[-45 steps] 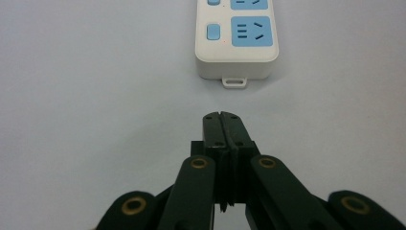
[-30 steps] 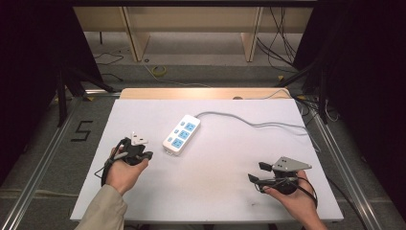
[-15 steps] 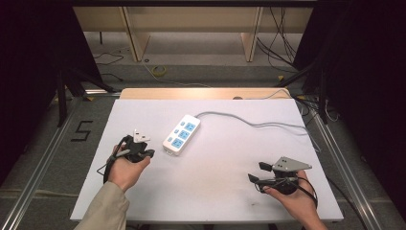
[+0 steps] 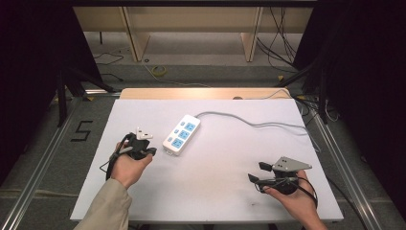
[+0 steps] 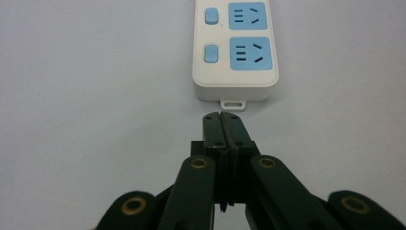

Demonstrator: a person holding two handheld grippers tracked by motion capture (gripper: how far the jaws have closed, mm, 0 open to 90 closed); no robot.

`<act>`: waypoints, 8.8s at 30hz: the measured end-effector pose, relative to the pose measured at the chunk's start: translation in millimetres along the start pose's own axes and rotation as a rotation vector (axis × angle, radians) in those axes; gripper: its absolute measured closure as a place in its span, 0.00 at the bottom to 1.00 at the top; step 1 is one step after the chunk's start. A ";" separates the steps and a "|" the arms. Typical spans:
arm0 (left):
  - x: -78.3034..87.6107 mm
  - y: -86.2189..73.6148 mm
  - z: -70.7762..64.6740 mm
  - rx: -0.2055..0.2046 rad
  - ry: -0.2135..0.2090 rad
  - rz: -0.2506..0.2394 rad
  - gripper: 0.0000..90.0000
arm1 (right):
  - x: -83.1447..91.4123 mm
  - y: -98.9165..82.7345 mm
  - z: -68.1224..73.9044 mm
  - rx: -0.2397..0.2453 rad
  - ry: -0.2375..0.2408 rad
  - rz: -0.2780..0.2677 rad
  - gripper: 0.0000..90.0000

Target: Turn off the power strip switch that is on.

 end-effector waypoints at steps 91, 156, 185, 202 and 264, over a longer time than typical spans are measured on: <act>-11.4 38.9 1.1 -0.026 0.017 0.012 1.00 | 1.9 1.7 -0.6 0.002 -0.009 -0.010 0.41; -40.8 68.3 3.6 -0.033 0.004 0.119 1.00 | 2.4 1.5 -1.6 -0.002 -0.005 -0.010 0.41; -43.3 78.4 2.1 -0.044 0.008 0.137 1.00 | 1.4 2.1 -0.5 0.002 -0.005 -0.012 0.41; -49.6 83.3 4.2 -0.041 0.012 0.165 1.00 | 1.2 2.2 -0.1 0.001 -0.003 -0.007 0.41; -73.8 84.3 -1.5 -0.040 0.020 0.210 1.00 | 0.8 2.5 1.2 0.008 0.000 -0.006 0.41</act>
Point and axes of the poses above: each handheld gripper's, and its own axes: x roughly backward along the jaws, y roughly out of its top, z roughly to its left, the point moved 4 cm from there along -x, roughly forward along the jaws, and after that the axes turned 12 degrees about z, right-handed, at the moved point
